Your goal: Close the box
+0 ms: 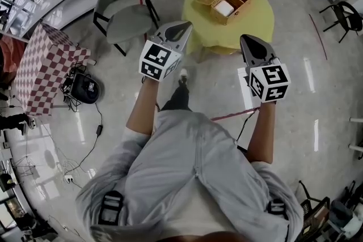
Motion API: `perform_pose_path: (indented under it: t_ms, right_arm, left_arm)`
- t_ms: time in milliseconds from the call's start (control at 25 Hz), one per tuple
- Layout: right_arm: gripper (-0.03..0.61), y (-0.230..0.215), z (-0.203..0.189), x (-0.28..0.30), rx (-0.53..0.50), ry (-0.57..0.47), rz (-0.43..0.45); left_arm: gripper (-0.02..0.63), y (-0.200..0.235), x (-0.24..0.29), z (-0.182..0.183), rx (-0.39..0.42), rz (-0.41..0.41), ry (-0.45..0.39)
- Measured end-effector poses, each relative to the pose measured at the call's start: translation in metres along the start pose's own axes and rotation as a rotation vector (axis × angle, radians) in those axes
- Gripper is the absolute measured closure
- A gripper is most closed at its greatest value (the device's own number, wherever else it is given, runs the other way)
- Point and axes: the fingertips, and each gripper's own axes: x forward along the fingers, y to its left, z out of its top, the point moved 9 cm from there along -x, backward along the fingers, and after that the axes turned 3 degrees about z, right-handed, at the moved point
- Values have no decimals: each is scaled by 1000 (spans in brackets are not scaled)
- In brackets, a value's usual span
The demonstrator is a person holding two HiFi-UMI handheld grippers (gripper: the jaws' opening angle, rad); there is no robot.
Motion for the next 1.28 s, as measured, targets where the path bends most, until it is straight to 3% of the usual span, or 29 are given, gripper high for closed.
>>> perform_pose_path:
  t_ms: [200, 520, 800, 1080, 1280]
  right_arm:
    - [555, -22, -3, 33, 15, 10, -18]
    - [555, -75, 25, 118, 12, -35, -88]
    - [555, -120, 57, 173, 109, -124, -68]
    - [555, -156, 61, 226, 124, -82, -141]
    - [555, -175, 48, 266, 133, 4, -173]
  left_arm:
    - [586, 30, 32, -13, -9, -8, 3]
    - [586, 121, 110, -8, 19, -25, -13]
    - [586, 185, 177, 2, 38, -72, -2]
    - [586, 229, 229, -6, 29, -113, 20]
    - [586, 251, 259, -35, 19, -126, 80]
